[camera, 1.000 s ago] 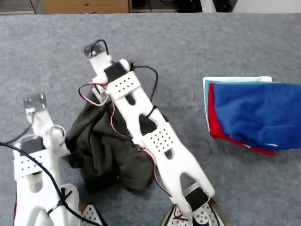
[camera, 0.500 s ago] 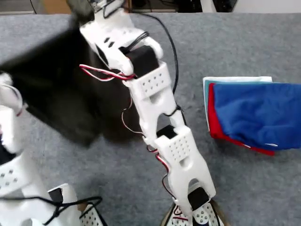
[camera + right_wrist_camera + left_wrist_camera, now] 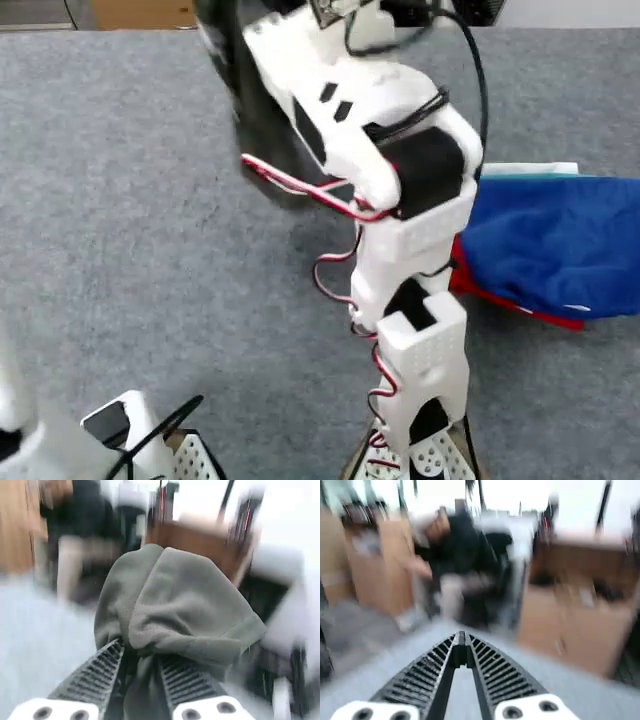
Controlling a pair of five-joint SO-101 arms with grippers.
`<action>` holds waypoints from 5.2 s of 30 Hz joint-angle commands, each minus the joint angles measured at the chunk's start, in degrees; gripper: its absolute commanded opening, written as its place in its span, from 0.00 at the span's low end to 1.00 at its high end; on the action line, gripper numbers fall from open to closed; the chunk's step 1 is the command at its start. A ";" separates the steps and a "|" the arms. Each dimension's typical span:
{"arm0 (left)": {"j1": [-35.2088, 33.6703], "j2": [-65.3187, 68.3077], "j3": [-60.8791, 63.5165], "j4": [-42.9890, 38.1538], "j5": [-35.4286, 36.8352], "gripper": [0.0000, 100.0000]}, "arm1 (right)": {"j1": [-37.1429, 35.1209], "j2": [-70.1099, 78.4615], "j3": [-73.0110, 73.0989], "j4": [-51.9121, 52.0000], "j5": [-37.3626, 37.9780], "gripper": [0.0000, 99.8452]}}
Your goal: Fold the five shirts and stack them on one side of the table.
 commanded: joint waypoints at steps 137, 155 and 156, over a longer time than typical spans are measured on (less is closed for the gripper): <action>-7.38 45.32 -5.54 28.31 0.18 0.02 | 8.31 -5.05 80.13 -42.46 0.00 0.20; -22.51 33.36 24.62 25.49 -17.41 0.02 | -18.68 21.32 37.32 7.74 -1.67 0.20; -22.68 33.36 25.41 25.49 -17.58 0.02 | -19.38 22.99 36.62 8.09 -1.67 0.20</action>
